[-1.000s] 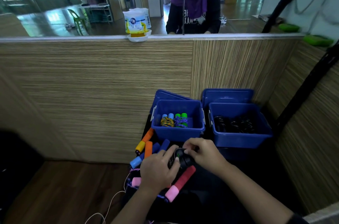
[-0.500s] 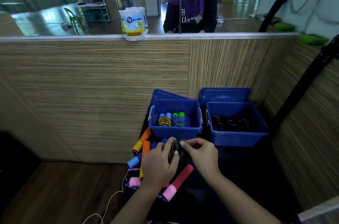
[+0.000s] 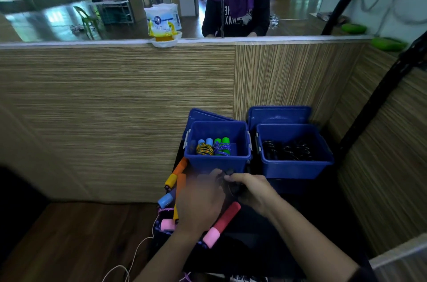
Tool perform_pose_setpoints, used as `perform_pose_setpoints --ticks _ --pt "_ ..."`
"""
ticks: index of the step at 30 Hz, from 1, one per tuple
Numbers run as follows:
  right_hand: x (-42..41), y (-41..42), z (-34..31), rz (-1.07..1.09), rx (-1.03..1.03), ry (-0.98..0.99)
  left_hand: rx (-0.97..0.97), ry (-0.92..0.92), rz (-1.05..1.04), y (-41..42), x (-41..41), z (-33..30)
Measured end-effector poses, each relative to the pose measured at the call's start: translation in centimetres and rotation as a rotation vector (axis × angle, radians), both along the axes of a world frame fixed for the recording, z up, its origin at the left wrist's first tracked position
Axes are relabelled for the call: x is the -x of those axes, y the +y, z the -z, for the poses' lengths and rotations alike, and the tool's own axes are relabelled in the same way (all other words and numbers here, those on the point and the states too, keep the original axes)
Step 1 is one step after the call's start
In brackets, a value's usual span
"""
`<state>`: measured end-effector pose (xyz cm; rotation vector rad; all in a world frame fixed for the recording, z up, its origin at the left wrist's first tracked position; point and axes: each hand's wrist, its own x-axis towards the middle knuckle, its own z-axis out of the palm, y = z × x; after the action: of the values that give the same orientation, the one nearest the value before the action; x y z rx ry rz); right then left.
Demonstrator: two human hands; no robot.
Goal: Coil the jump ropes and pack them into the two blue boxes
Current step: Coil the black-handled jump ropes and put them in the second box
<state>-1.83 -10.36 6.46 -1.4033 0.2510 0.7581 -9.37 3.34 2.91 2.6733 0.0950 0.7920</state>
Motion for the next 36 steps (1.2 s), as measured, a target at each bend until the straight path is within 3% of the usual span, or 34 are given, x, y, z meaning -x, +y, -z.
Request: perform_pose_setpoints --ticks 2,4,6,8,11,17,25,30,36 --pt "0.0 -0.5 0.0 -0.125 -0.049 0.129 -0.014 -0.014 0.001 -0.1 -0.1 -0.3" --pt "0.1 -0.5 0.4 -0.111 -0.128 0.172 -0.005 0.019 0.005 -0.5 -0.2 -0.8" --pt "0.1 -0.2 0.7 0.002 -0.175 0.077 0.074 0.072 -0.045 -1.3 -0.3 -1.2" --pt "0.1 0.3 0.4 0.114 -0.207 -0.070 0.274 0.122 -0.133 -2.1 -0.7 -1.8" --pt "0.3 0.8 0.0 0.100 -0.140 -0.246 0.548 0.210 -0.144 -3.0 -1.9 -2.1" --pt "0.2 1.0 -0.8 0.103 -0.069 -0.330 0.507 0.224 -0.028 -3.5 -1.9 -1.6" --pt "0.6 1.1 -0.2 0.045 0.065 -0.482 0.472 0.127 -0.038 -3.9 -1.2 -0.9" --pt "0.2 0.8 0.1 0.077 0.110 -0.440 0.546 0.073 0.013 -4.2 -0.6 -1.1" --pt "-0.2 0.8 -0.4 0.086 -0.005 -0.338 0.628 0.111 0.038 -4.0 -0.4 -0.2"
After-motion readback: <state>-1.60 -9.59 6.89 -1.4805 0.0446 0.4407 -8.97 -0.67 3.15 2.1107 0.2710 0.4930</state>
